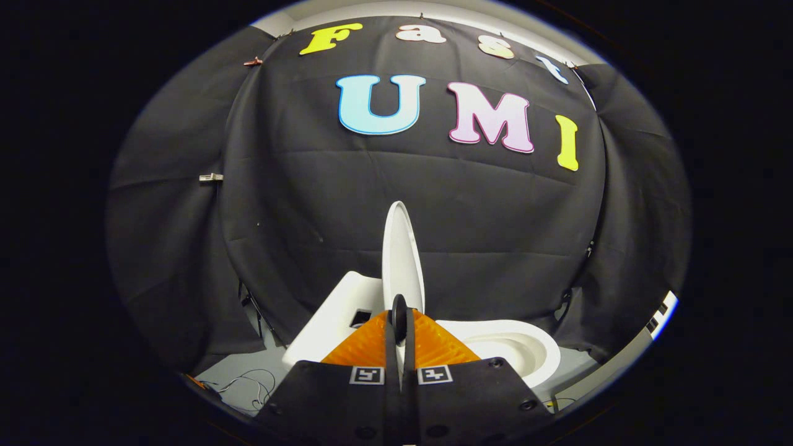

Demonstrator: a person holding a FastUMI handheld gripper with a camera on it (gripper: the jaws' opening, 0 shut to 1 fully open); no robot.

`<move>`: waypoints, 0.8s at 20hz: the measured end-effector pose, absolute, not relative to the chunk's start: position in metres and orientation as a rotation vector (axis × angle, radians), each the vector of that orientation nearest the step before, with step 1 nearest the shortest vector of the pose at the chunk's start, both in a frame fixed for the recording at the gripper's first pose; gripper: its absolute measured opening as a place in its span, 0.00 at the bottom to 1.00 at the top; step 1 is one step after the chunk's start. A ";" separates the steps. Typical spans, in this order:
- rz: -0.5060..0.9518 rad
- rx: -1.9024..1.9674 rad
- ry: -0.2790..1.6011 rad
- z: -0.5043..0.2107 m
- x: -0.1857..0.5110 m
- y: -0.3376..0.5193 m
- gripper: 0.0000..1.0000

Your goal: Open the toilet lid.

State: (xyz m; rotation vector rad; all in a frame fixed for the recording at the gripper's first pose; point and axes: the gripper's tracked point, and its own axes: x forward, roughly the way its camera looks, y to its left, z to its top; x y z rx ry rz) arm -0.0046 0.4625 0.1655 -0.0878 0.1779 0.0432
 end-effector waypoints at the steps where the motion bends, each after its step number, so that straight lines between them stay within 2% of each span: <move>1: 0.040 -0.085 0.175 0.165 -0.005 0.464 0.05; 16: 0.038 -0.110 0.159 0.162 -0.005 0.475 0.06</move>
